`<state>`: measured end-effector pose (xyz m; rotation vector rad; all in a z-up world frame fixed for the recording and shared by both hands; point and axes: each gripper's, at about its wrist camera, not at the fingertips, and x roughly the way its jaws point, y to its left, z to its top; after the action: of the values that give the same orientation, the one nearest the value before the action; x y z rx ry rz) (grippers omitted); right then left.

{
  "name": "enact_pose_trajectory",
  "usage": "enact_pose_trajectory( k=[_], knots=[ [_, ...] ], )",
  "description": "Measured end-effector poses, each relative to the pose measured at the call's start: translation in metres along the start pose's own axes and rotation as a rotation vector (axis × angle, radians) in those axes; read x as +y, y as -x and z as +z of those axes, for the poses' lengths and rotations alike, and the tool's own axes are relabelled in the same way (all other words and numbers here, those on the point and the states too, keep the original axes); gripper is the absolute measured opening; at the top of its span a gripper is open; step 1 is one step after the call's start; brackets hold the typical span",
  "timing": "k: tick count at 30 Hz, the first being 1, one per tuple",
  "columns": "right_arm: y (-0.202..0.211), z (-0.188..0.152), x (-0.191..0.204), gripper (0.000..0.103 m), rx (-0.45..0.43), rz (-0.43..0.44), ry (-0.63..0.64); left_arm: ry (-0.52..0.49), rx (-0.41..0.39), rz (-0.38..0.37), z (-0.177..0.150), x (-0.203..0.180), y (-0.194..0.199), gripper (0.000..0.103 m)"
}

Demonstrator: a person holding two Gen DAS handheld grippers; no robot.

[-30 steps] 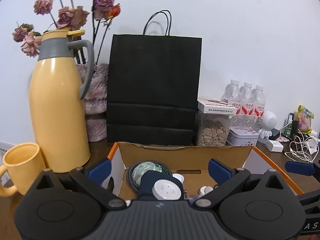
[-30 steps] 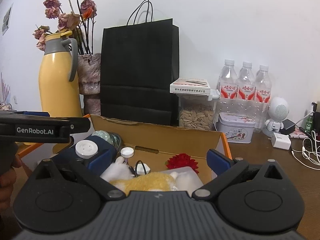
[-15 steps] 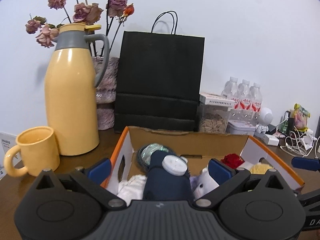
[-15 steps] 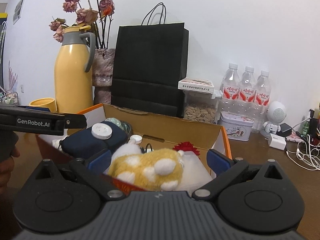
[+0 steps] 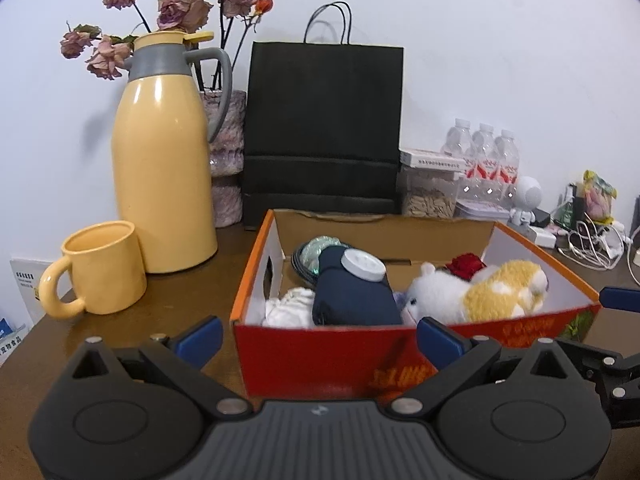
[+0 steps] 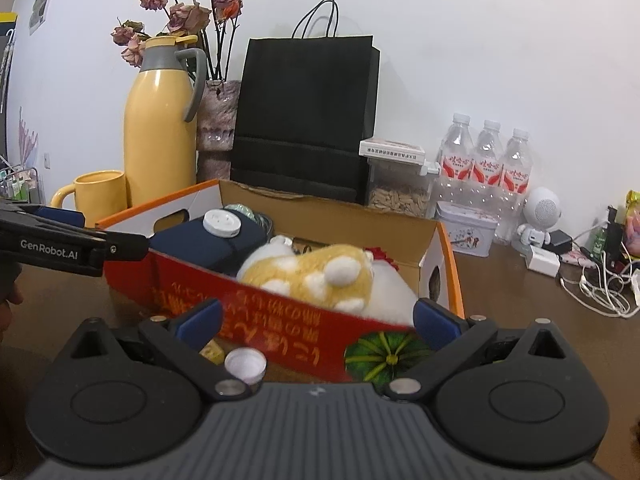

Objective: Organize objects
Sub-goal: 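Move both grippers back toward the remaining caps and gold block, then grasp a white round cap with the right gripper while the left grasps the gold block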

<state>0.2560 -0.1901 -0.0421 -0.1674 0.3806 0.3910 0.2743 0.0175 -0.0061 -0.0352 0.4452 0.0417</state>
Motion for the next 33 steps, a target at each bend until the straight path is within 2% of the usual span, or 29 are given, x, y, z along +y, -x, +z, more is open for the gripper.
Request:
enact_pose_trajectory(
  k=[12,19,25,30,31,33],
  knots=[
    [0.006,-0.025,0.015,0.103,0.112,-0.007,-0.080,-0.024,0.080,-0.016,-0.018,0.010,0.015,0.103],
    [-0.006,-0.030,0.033,0.103,0.190,0.024,-0.101,0.013,0.100,-0.015,-0.018,0.024,0.017,0.103],
    [-0.017,-0.025,0.046,0.100,0.203,0.029,-0.110,0.028,0.123,-0.035,-0.018,0.029,0.016,0.103],
    [-0.022,-0.023,0.059,0.077,0.211,0.068,-0.102,0.051,0.121,-0.044,-0.015,0.034,0.017,0.103],
    [-0.024,-0.023,0.062,0.076,0.217,0.080,-0.098,0.053,0.122,-0.044,-0.015,0.034,0.017,0.103],
    [-0.026,-0.022,0.068,0.063,0.226,0.087,-0.086,0.055,0.124,-0.045,-0.015,0.034,0.017,0.103]
  ],
)
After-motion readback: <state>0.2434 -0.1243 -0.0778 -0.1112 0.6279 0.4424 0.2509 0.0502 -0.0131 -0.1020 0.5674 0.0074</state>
